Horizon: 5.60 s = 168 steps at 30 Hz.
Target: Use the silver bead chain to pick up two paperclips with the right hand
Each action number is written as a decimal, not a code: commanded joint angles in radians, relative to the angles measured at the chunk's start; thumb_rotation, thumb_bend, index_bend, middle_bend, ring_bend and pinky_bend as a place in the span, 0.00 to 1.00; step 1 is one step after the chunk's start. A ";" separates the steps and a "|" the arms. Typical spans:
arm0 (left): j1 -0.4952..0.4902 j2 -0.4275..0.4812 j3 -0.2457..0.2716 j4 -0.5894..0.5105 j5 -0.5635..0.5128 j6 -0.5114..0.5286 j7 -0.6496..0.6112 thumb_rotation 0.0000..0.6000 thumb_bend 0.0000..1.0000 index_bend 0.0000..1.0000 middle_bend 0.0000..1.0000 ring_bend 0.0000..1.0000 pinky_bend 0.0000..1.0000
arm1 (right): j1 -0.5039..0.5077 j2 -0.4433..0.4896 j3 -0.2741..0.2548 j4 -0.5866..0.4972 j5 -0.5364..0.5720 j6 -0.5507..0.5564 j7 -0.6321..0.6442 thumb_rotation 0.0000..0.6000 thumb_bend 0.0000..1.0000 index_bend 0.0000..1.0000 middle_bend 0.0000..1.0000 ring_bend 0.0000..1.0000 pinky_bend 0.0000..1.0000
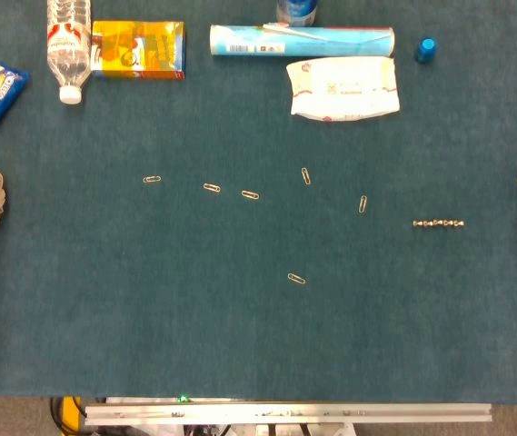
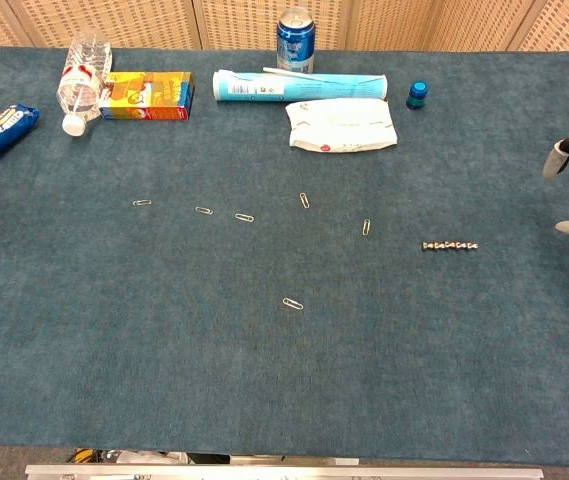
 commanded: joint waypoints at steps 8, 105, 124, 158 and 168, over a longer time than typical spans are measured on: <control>0.004 0.006 0.001 -0.004 0.000 0.003 -0.007 1.00 0.05 0.55 0.48 0.41 0.52 | 0.040 -0.050 -0.002 -0.023 0.057 -0.064 -0.134 1.00 0.00 0.45 0.30 0.23 0.37; 0.013 0.032 -0.004 -0.019 -0.018 -0.002 -0.030 1.00 0.05 0.55 0.48 0.41 0.52 | 0.214 -0.207 -0.004 -0.096 0.564 -0.195 -0.441 1.00 0.26 0.56 0.28 0.20 0.33; 0.014 0.034 -0.005 -0.019 -0.018 -0.002 -0.032 1.00 0.05 0.55 0.48 0.41 0.52 | 0.249 -0.202 -0.024 -0.091 0.635 -0.209 -0.458 1.00 0.26 0.56 0.27 0.19 0.33; 0.013 0.031 -0.007 -0.019 -0.022 -0.005 -0.026 1.00 0.05 0.55 0.48 0.41 0.52 | 0.213 -0.059 -0.067 -0.263 0.488 -0.068 -0.407 1.00 0.29 0.60 0.27 0.19 0.33; 0.012 0.031 -0.008 -0.019 -0.023 -0.004 -0.025 1.00 0.05 0.55 0.48 0.41 0.52 | 0.223 -0.015 -0.054 -0.331 0.452 -0.024 -0.475 1.00 0.29 0.60 0.27 0.19 0.33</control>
